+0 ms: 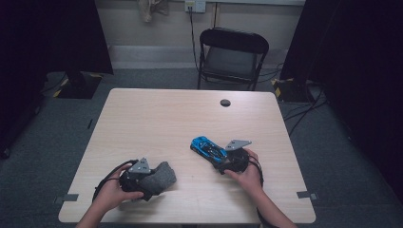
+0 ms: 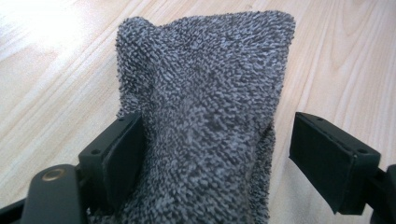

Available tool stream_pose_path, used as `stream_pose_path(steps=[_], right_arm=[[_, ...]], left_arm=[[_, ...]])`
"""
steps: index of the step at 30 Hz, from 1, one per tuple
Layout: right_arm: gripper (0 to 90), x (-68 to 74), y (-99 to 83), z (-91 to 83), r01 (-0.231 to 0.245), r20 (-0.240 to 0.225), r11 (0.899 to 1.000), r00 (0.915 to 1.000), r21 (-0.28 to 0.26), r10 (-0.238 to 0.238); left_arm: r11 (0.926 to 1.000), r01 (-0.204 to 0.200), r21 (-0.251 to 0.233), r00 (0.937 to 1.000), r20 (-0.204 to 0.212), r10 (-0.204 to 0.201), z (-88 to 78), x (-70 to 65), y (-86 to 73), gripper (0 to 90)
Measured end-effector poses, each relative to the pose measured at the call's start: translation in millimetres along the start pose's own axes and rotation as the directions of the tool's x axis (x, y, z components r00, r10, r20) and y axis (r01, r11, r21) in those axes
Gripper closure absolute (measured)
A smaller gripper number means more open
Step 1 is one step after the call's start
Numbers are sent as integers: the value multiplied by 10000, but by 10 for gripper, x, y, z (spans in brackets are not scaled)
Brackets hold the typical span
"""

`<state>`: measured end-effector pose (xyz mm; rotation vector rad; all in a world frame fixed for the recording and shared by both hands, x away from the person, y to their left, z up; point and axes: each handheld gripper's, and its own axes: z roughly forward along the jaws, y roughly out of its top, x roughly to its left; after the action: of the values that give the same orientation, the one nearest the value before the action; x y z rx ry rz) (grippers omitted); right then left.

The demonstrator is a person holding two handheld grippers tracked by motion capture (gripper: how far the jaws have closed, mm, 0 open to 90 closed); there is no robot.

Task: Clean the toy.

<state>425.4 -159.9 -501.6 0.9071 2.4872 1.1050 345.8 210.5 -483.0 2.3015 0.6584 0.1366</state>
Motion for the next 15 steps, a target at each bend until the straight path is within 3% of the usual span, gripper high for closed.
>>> stream_pose_path(steps=[15], right_arm=[[186, 3, 20, 25, -124, 139, 9999, 9998, 14, 124]], left_arm=[[9999, 128, -31, 9999, 38, -128, 7, 11, 9, 173]])
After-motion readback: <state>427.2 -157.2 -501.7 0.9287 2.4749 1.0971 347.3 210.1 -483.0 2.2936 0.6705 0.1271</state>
